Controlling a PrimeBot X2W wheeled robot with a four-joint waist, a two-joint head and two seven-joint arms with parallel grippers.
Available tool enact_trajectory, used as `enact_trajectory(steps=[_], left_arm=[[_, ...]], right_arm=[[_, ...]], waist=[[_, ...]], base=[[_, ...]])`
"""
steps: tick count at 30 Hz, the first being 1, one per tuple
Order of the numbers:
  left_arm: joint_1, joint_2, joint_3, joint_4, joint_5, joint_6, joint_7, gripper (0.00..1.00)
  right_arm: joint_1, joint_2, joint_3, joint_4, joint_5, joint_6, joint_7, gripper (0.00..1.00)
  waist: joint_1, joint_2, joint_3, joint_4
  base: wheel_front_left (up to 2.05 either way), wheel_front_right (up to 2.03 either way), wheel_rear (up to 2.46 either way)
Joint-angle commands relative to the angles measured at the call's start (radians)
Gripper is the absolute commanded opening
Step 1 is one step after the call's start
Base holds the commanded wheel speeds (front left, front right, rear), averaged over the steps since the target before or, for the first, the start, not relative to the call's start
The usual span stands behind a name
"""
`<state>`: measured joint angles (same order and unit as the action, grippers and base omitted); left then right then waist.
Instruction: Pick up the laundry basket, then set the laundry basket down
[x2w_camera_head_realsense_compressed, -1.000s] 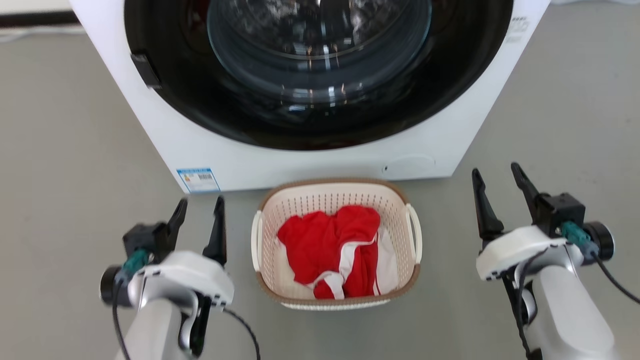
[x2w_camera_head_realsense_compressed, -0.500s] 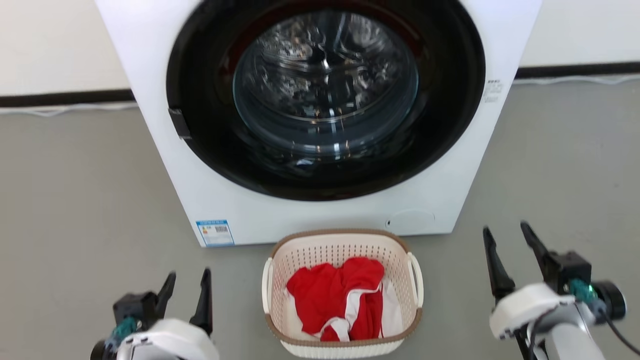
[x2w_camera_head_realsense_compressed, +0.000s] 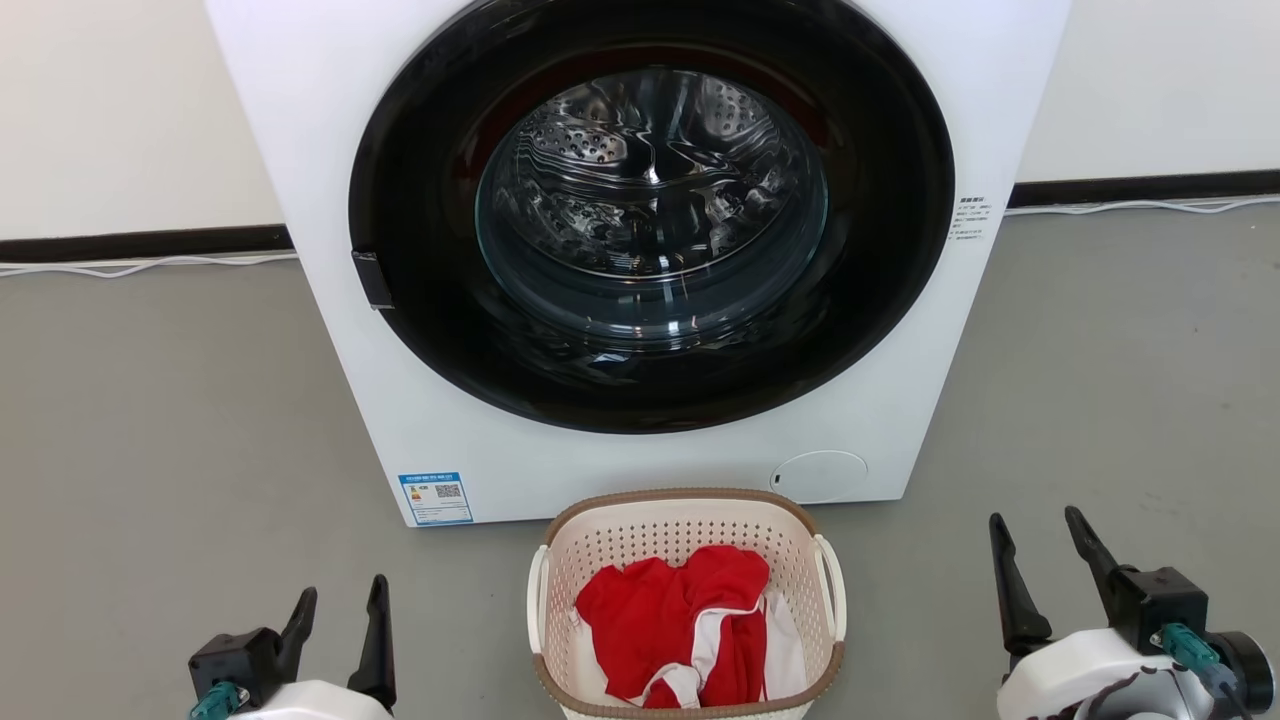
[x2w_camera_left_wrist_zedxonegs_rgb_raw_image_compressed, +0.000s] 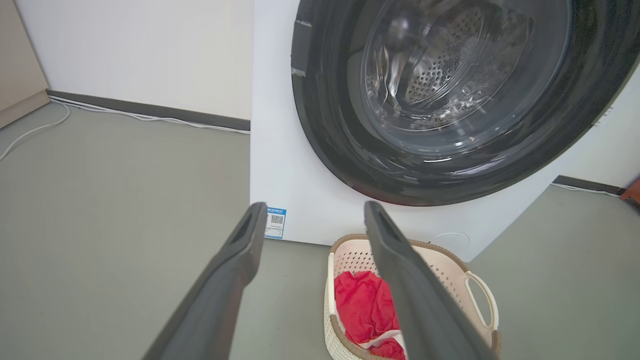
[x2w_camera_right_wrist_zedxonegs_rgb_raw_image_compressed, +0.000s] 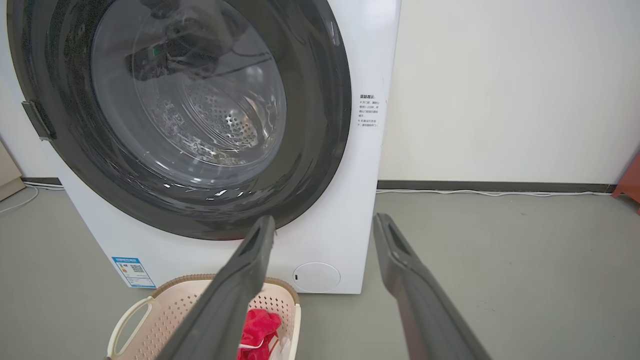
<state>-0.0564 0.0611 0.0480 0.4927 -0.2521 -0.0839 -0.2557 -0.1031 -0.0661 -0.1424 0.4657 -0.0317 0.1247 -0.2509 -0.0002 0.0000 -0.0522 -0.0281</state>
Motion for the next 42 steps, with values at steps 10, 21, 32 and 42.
enact_trajectory(steps=[10,21,32,42], left_arm=[[0.024,-0.009,0.01,0.034,-0.037,-0.001,0.018,0.0],[0.021,-0.009,0.012,0.005,-0.158,-0.005,0.047,0.0],[0.015,-0.009,0.015,-0.019,-0.268,-0.009,0.075,0.0],[0.007,-0.009,0.021,-0.047,-0.398,-0.014,0.11,0.0]], right_arm=[[0.017,0.017,-0.013,0.043,0.048,-0.001,0.024,0.0],[0.021,0.017,-0.003,0.013,0.196,0.0,0.051,0.0],[0.02,0.017,0.002,-0.011,0.328,0.0,0.077,0.0],[0.018,0.017,0.006,-0.036,0.485,0.001,0.111,0.0]], waist=[[0.0009,0.0,0.0,0.001],[0.0002,0.0,0.005,0.004],[0.0002,0.0,0.01,0.006],[0.0002,0.0,0.015,0.009]], base=[[0.0,0.0,0.0],[0.0,0.0,0.0],[0.0,0.0,0.0],[0.0,0.0,0.0]])
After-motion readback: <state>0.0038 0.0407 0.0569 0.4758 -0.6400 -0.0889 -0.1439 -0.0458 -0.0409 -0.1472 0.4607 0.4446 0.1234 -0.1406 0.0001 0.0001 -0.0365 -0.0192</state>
